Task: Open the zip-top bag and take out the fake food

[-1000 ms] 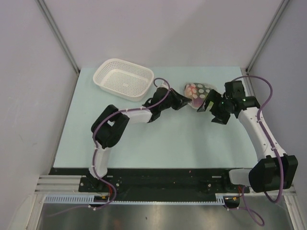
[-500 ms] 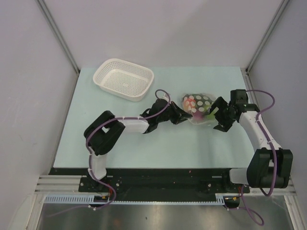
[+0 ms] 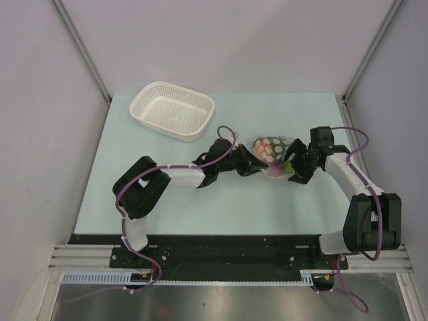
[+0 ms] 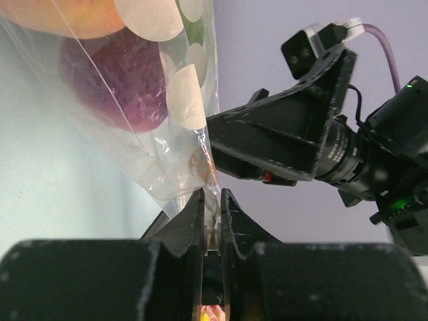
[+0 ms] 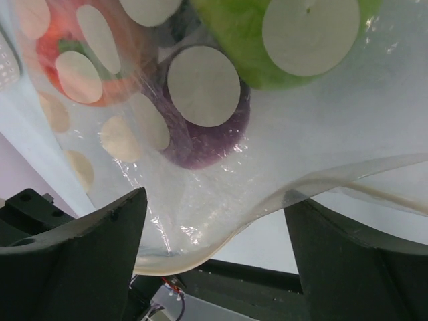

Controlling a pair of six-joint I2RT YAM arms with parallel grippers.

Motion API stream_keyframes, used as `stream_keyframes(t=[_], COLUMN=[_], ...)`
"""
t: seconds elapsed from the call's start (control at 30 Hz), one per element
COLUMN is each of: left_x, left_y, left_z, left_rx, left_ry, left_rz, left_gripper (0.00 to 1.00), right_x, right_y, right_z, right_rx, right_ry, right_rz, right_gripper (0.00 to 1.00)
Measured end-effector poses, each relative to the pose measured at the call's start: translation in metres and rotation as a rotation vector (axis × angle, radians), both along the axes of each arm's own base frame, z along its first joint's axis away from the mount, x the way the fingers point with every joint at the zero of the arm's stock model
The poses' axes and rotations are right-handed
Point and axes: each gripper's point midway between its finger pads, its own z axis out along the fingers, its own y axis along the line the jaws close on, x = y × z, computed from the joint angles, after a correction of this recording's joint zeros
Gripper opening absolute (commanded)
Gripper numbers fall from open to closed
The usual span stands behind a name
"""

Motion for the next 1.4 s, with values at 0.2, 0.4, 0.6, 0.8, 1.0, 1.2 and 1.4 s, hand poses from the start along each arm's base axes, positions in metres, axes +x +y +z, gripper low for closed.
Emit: stream_keyframes(t=[0.2,0.4,0.6,0.8,1.0,1.2,1.4], left_x=[-0.009,-0.022,-0.030,-0.022,-0.019,-0.020,-0.029], left_y=[0.004,0.016,0.027,0.029,0.022,0.019,0.027], left_z=[-0.008,-0.022,-0.010,-0.012,-0.011,-0.003,-0.015], left_rx=[0.003,0.081,0.100,0.105,0.074,0.034,0.028], left_ry=[0.024,0.055,0.058,0.083,0.082,0.067,0.095], left_rz=[-0.028,-0.072,-0.111,-0.157,-0.187,-0.196,-0.183], left_gripper=[0.31,0.55,0.59,0.42,0.21,0.00,0.00], right_x=[-0.007,-0.004,-0.001,-0.001,-0.002,-0.002,0.004], right_y=[0.005,0.009,0.008,0.007,0.009,0.010,0.013], right_z=[-0.006,0.002,0.009,0.016,0.017,0.020,0.032], right_rx=[0.016,0.009,-0.014,-0.034,-0.031,-0.036,-0.046], right_ry=[0.025,0.005,-0.026,-0.071,-0.088,-0.107,-0.148], right_rz=[-0.001,0.019,0.062,0.122,0.159,0.189,0.221], right_gripper=[0.45,0.04,0.00,0.00,0.00,0.00,0.00])
